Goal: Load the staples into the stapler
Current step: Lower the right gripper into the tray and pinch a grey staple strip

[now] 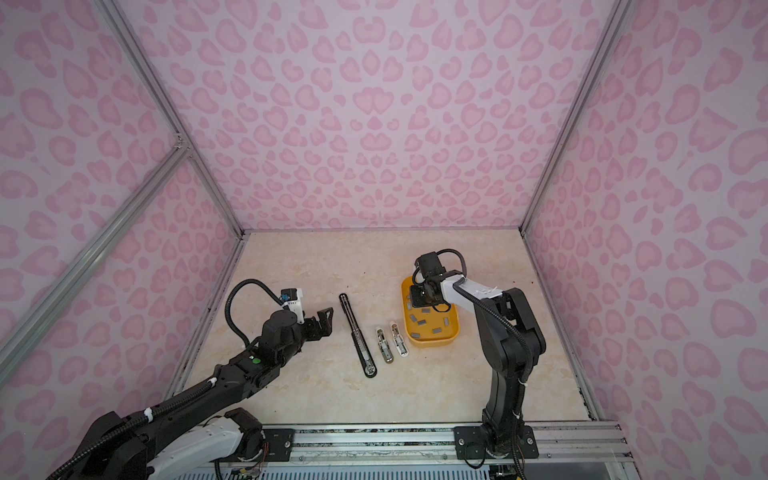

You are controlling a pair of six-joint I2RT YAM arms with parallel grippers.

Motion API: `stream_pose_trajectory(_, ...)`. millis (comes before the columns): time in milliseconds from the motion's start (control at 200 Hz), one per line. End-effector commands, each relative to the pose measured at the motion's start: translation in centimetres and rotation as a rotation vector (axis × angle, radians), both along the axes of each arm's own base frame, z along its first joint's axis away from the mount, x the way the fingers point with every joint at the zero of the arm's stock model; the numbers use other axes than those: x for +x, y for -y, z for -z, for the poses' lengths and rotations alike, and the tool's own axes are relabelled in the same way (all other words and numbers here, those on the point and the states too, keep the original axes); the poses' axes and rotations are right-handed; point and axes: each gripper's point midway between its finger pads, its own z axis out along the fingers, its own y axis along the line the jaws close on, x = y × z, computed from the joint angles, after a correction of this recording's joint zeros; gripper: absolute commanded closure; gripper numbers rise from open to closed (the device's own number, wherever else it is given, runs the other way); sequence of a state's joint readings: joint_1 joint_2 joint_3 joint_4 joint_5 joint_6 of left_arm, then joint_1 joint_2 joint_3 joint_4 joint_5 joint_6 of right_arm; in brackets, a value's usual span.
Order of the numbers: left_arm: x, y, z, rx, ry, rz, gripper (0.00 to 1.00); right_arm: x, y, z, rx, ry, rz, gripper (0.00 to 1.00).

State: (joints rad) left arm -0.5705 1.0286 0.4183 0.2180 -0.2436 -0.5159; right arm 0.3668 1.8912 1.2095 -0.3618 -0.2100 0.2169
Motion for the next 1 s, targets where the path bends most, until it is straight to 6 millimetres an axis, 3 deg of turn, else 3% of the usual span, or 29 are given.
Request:
stream_pose_trajectory(0, 0.3, 0.1, -0.6, -0.01, 0.02, -0.008, 0.03, -0.5, 0.2, 0.9, -0.047, -0.029, -0.012, 0.63)
stream_pose_trajectory(240, 0.4, 0.2, -0.5, -0.008, 0.015, -0.001, 0.03, -0.4, 0.0, 1.7, -0.137, -0.036, -0.024, 0.65)
stream_pose_trajectory(425, 0.5, 0.3, -0.6, -0.008, 0.013, 0.001, 0.03, -0.5, 1.0, 1.9, -0.234, -0.024, -0.008, 0.68)
stream_pose_trajectory(670, 0.5, 0.4, -0.5, -0.009, 0.01, 0.002, 0.03, -0.4, 0.9, 2.4, -0.307, -0.027, -0.01, 0.77)
stream_pose_trajectory(995, 0.6, 0.5, -0.4, -0.007, 0.003, 0.006, 0.03, -0.6, 0.4, 3.0, -0.31, -0.037, -0.011, 0.74)
